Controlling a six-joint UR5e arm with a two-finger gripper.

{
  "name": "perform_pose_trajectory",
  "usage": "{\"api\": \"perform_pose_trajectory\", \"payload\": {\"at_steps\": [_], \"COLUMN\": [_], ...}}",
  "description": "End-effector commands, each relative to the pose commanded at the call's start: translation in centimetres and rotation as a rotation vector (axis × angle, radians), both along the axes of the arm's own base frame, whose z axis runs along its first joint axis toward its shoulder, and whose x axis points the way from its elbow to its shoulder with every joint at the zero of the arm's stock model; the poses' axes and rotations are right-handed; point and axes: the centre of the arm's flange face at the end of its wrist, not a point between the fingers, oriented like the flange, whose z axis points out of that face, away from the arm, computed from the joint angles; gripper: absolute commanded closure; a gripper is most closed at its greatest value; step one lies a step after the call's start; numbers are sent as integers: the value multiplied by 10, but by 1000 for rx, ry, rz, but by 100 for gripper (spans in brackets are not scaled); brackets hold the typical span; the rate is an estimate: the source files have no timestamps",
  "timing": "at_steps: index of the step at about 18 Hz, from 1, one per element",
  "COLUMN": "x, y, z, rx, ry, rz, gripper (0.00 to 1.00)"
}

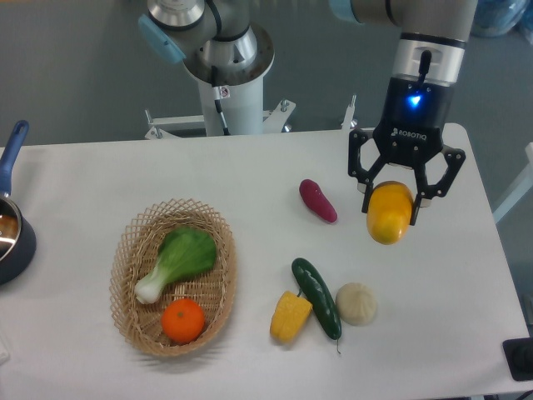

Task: Place the mango in the basket
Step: 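Carry the held yellow mango with the gripper toward the wicker basket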

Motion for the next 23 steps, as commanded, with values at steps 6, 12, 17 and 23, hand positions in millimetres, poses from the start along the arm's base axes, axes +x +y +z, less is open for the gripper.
{"api": "perform_pose_trajectory", "payload": {"at_steps": [6, 12, 17, 23], "x": [5, 48, 105, 201], "y": [2, 27, 76, 112], "z": [4, -1, -32, -123], "rx": [4, -42, -160, -330], "ry": [-35, -112, -98, -172], "rz": [43, 105, 47, -95], "gripper": [59, 59, 59, 58]}}
